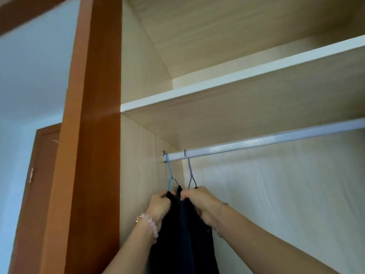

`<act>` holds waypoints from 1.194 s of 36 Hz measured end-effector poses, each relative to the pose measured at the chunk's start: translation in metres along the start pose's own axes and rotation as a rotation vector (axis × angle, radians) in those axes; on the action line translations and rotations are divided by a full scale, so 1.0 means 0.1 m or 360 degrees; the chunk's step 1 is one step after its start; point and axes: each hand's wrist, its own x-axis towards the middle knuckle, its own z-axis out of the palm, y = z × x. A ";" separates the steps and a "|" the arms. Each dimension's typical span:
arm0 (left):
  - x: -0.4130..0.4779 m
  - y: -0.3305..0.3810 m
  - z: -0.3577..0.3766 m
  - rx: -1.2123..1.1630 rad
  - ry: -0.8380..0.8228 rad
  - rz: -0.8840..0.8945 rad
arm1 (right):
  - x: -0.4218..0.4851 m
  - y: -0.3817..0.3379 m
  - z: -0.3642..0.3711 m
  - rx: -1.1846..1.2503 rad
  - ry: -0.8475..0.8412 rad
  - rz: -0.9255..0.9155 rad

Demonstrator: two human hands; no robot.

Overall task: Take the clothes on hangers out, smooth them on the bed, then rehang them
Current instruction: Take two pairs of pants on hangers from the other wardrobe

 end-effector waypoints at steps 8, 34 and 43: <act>-0.09 0.34 0.01 -0.0066 -0.0045 0.0035 | 0.15 -0.24 -0.19 0.0011 0.0223 -0.0157; -1.71 -1.03 -0.01 -0.0190 -0.0070 -0.0203 | -0.98 1.70 -0.91 -0.0297 0.0154 0.0305; -2.90 -2.26 -0.18 -0.0136 -0.0201 -0.0604 | -2.61 3.22 -0.99 -0.0398 0.0192 0.0651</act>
